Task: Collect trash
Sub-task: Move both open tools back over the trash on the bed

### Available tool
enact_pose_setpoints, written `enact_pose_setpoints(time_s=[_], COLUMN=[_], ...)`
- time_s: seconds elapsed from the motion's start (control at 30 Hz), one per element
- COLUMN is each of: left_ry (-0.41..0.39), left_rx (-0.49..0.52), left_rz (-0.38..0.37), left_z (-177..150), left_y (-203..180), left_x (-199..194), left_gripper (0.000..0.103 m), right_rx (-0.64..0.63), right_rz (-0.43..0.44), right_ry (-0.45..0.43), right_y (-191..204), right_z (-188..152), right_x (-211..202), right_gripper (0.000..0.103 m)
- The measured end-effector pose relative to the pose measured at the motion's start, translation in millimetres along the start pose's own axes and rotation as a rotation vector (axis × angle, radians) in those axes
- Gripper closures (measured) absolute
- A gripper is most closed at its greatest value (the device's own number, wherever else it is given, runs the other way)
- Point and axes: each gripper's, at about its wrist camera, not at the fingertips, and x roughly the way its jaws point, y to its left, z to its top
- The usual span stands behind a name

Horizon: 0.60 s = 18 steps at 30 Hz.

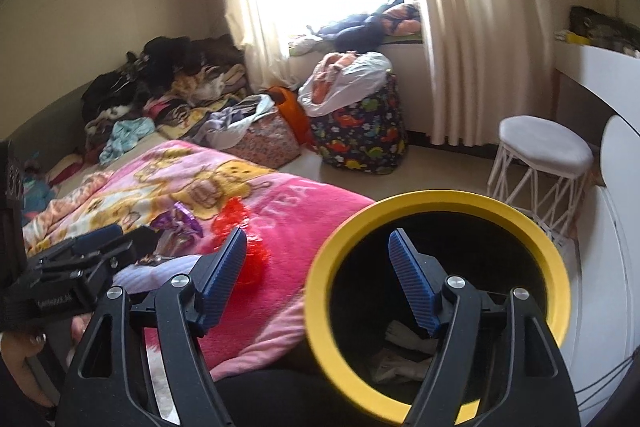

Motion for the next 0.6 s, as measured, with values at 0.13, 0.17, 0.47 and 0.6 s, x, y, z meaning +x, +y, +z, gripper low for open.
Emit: enact_pose_setpoints(time_s=[0.13, 0.17, 0.47, 0.6], left_ry=[-0.012, -0.015, -0.042, -0.049], left_rx=[-0.021, -0.026, -0.077, -0.104], left_rz=[0.025, 0.028, 0.078, 0.108], left_z=[1, 2, 3, 3], left_y=[17, 20, 51, 69], left_x=[-6, -7, -20, -25], left_gripper=[0.011, 0.011, 0.011, 0.011], right_rx=[-0.026, -0.036, -0.097, -0.108], right_rz=[0.027, 0.034, 0.094, 0.129], right_ry=[0.014, 0.016, 0.046, 0.069], right_y=[14, 18, 50, 62], right_z=[0, 0, 0, 0], right_x=[5, 7, 16, 22], right_gripper=[0.032, 0.032, 0.032, 0.032])
